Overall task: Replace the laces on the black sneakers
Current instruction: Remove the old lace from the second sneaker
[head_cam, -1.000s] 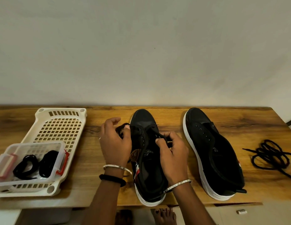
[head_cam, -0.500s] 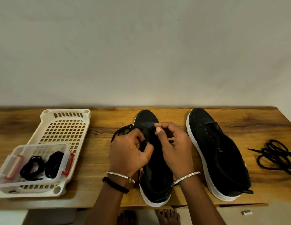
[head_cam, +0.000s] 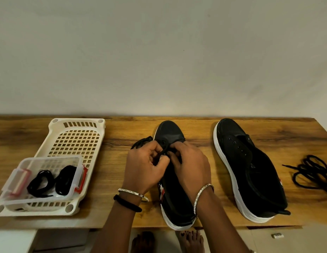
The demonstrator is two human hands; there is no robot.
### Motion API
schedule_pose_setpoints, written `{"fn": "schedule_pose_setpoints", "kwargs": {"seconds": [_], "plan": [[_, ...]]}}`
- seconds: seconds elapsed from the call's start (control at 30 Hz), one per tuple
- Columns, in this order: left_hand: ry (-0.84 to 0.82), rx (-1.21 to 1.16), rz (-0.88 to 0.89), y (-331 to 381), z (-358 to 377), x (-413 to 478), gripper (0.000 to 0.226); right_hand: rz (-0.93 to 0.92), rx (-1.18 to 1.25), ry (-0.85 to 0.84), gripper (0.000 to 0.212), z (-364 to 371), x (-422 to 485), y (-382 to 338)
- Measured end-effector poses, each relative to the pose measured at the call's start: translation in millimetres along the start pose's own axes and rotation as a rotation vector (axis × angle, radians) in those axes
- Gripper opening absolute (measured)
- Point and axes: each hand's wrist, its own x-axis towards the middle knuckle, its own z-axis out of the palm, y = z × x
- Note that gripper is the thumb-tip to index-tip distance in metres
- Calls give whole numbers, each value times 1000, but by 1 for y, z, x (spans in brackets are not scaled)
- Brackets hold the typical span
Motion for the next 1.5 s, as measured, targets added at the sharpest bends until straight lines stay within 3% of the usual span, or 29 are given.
{"fn": "schedule_pose_setpoints", "kwargs": {"seconds": [0.17,0.27,0.33,0.43,0.53,0.63,0.83,1.07,1.27,1.4,1.5], "plan": [[12,35,-6,0,1,0,8,30,76,113,7,8,0,4],[50,29,-43,-2,-1,1,7,391,606,238,10,9,6,12],[60,-4,-64,-3,-2,0,8,598,878,199,12,2,8,19],[72,-19,-70,-3,-2,0,7,445,562,177,3,0,8,22],[71,-20,-62,-2,-2,1,6,124,205,230,28,-2,4,9],[60,-34,-60,-4,-2,1,8,-85,-49,172,28,1,1,-2],[59,-48,-56,-5,-2,0,8,-65,-107,96,15,4,0,-4],[65,-40,-49,-4,-2,0,7,-33,-90,9,23,4,0,-7],[85,-21,-41,-1,-2,1,8,11,-76,107,14,5,0,-8],[58,-23,-32,0,-2,0,8,-12,-74,1,26,6,-1,-5],[54,-20,-27,-2,-2,0,9,11,-61,-15,22,6,0,-6]]}}
